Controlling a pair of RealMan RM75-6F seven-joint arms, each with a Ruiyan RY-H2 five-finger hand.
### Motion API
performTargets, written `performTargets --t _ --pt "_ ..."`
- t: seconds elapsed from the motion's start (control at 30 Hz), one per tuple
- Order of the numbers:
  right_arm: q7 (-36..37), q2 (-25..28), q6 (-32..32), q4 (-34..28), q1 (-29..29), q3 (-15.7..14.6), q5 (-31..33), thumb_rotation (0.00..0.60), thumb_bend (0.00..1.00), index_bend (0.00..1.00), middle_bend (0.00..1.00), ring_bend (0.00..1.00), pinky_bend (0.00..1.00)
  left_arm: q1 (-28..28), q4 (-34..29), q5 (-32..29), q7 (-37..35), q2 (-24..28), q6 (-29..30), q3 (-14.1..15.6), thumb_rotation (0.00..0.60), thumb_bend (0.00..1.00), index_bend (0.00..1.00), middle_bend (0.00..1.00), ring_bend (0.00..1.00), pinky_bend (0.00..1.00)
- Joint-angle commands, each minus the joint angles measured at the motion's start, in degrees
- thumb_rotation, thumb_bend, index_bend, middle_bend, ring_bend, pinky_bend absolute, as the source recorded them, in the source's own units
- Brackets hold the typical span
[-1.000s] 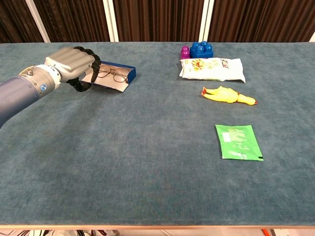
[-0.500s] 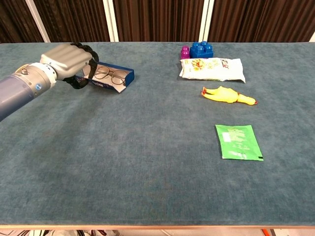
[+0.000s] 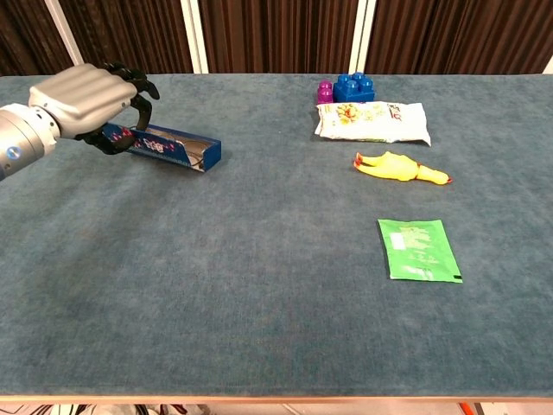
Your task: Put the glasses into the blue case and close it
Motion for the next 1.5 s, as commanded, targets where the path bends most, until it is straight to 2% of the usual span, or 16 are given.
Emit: performTargets --t 0.03,0.4,0.97,1.5 --pt "0.00 -0.03 0.03 0.02 -0.02 0.03 0.08 0.600 0.20 0.09 0.02 0.16 0.29 -0.41 -5.00 -2.31 5.32 3.26 -2.17 -1.46 0.600 0.47 0.58 0.16 0.04 0.07" --pt "-0.17 -0.08 -0.30 0.09 0.12 0.04 0.40 0.600 0.20 0.09 0.02 0.16 0.29 -4.36 -4.34 -8.03 14.73 1.00 -8.08 -4.63 0.600 0.47 0.58 0.16 0.04 0.07" --pt "-0.29 -0.07 -0.36 0.03 0.11 -0.06 0.42 0.600 0.21 0.09 0.02 0.16 0.29 -6.75 0.60 -13.25 13.48 -2.32 -12.84 -6.77 0.600 0.47 0.58 0.16 0.04 0.07" --pt "-0.43 -0.12 -0.36 -0.08 0.10 -0.08 0.54 0.600 0.21 0.09 0.02 0.16 0.29 -9.00 5.58 -13.24 13.04 -5.58 -13.11 -6.87 0.600 0.47 0.56 0.16 0.04 0.07"
